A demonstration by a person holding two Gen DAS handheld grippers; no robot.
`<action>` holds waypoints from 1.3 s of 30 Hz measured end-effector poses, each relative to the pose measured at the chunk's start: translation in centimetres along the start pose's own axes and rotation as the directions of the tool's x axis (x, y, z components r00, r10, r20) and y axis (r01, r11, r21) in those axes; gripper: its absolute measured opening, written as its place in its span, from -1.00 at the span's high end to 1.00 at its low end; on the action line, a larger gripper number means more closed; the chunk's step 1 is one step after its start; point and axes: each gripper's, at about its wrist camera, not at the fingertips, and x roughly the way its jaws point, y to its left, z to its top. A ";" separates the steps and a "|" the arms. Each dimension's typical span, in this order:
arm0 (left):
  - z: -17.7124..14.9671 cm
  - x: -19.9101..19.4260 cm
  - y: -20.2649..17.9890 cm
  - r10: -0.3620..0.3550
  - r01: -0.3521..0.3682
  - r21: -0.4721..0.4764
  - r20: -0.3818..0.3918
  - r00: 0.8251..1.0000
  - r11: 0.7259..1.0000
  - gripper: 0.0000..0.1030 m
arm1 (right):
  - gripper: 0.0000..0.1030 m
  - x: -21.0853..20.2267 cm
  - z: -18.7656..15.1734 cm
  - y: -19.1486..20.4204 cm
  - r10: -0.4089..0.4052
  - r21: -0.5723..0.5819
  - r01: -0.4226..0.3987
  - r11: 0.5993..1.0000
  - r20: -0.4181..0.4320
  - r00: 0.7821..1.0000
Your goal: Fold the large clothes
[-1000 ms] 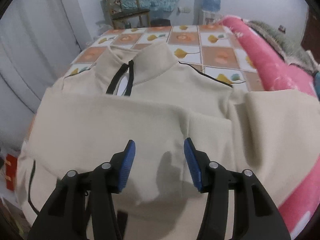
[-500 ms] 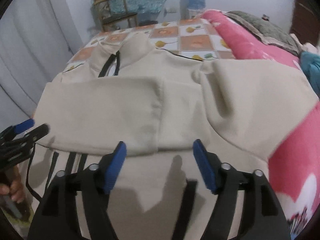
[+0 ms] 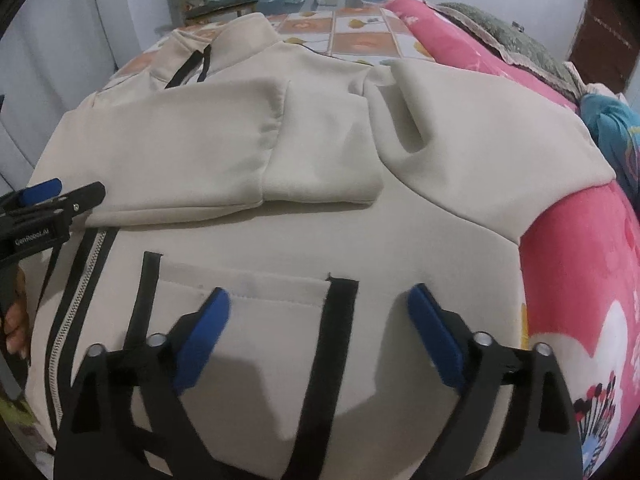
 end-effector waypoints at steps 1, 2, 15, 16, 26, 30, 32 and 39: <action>0.1 0.1 0.2 -0.001 0.001 0.001 0.002 1.000 1.000 -0.84 | -0.83 0.1 0.0 0.0 -0.005 0.004 0.005 1.000 0.003 1.000; 0.1 0.1 0.2 -0.001 0.001 0.003 0.007 1.000 1.000 -0.84 | -0.86 0.1 -0.1 0.0 -0.005 0.010 0.005 1.000 0.003 1.000; 0.0 0.1 0.3 0.000 0.000 0.006 0.016 1.000 1.000 -0.84 | -0.87 0.2 -0.1 0.2 -0.012 0.025 0.012 1.000 -0.004 1.000; 0.0 0.1 0.3 0.000 0.000 0.004 0.016 1.000 1.000 -0.84 | -0.87 0.2 -0.2 0.2 -0.011 0.028 0.011 1.000 -0.003 1.000; 0.1 0.1 0.3 -0.002 0.002 0.007 0.018 1.000 1.000 -0.85 | -0.87 -0.9 0.2 -0.2 0.025 -0.019 -0.025 1.000 -0.008 1.000; 0.1 0.1 0.2 -0.001 0.000 0.007 0.018 1.000 1.000 -0.85 | -0.87 -4.3 1.3 -3.0 0.071 0.017 -0.072 0.997 0.083 0.994; 0.1 0.1 0.2 -0.001 0.001 0.007 0.018 1.000 1.000 -0.85 | -0.87 -5.8 2.2 -6.0 0.057 0.063 -0.067 0.996 0.136 0.989; 0.1 0.1 0.2 -0.003 0.003 0.007 0.019 1.000 1.000 -0.85 | -0.87 -5.7 5.7 -20.9 0.064 0.364 -0.134 0.922 0.197 0.978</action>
